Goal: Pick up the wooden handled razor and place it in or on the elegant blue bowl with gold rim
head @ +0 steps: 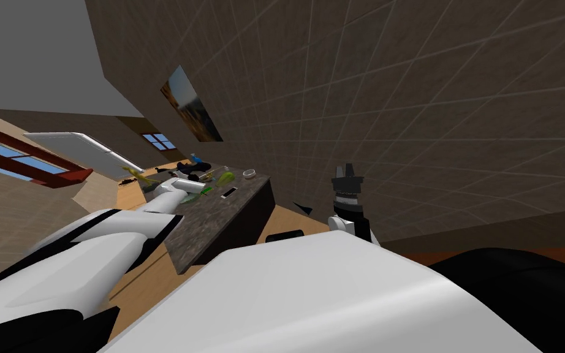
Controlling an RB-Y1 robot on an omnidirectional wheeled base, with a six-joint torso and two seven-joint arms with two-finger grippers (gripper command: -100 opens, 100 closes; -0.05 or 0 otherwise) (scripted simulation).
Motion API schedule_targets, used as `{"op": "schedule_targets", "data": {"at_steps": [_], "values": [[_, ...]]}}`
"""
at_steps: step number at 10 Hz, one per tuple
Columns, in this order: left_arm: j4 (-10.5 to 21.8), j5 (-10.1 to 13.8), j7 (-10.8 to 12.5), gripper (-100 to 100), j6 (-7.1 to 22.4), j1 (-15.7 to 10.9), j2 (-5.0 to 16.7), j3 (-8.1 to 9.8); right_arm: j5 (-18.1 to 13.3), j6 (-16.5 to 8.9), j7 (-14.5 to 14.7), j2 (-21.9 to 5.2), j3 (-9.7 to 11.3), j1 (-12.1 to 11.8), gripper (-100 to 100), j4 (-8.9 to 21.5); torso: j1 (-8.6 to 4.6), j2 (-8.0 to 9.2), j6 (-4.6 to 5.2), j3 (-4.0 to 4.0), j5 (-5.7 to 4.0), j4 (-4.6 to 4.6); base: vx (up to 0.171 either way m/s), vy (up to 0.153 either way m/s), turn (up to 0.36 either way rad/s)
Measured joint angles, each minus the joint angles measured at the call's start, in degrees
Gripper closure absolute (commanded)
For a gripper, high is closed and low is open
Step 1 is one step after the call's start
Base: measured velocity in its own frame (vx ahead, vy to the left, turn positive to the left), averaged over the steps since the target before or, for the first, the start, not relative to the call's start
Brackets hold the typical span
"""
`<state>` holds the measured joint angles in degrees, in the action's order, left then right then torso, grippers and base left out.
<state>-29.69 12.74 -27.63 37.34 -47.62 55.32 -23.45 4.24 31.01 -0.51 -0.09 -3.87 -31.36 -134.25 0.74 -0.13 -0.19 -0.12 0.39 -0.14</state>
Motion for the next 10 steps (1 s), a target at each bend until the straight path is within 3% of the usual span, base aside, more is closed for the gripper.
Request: {"op": "schedule_targets", "data": {"at_steps": [2, 4, 5, 6, 7, 9, 10], "values": [[4.9, 0.0, -2.8, 100, -1.4, -2.4, -0.1, 1.18, 0.0, 0.0, 0.0, 0.0, 0.0, 0.0, 0, 0.0, 0.04, -0.07, -0.04, -0.05, 0.0, -0.03, 0.03, 0.137, -0.11], [6.4, -0.5, -4.8, 100, -1.5, -2.7, 0.9, 2.97, 0.0, 0.0, 0.0, 0.0, 0.0, 0.0, 0, 0.0, 0.1, -0.07, -0.08, -0.06, 0.04, -0.06, 0.022, 0.119, -0.049], [3.8, -0.4, -5.0, 100, -0.3, -1.2, 1.9, 3.63, 0.0, 0.0, 0.0, 0.0, 0.0, 0.0, 0, 0.0, -0.02, -0.07, -0.11, -0.07, 0.05, -0.07, 0.053, 0.117, -0.053], [5.9, -0.2, -6.4, 100, -0.6, -2.0, 2.3, 4.5, 0.0, 0.0, 0.0, 0.0, 0.0, 0.0, 0, 0.0, 0.03, -0.15, -0.12, -0.11, 0.01, -0.07, 0.053, 0.141, -0.059], [12.7, -0.7, -9.1, 100, -3.0, -5.9, 1.6, 4.73, 0.0, 0.0, 0.0, 0.0, 0.0, 0.0, 0, 0.0, 0.06, -0.21, -0.07, -0.15, 0.02, -0.1, 0.029, 0.096, -0.046], [6.8, -0.3, -8.4, 100, 0.0, -2.0, 3.6, 5.92, 0.0, 0.0, 0.0, 0.0, 0.0, 0.0, 0, 0.0, -0.27, -0.07, -0.08, -0.1, 0.02, -0.12, 0.011, 0.059, -0.013], [7.7, -0.8, -9.2, 100, -0.1, -2.6, 3.7, 6.53, 0.0, 0.0, 0.0, 0.0, 0.0, 0.0, 0, 0.0, -0.21, -0.11, -0.05, -0.1, -0.05, -0.1, 0.062, 0.14, -0.073]]}}
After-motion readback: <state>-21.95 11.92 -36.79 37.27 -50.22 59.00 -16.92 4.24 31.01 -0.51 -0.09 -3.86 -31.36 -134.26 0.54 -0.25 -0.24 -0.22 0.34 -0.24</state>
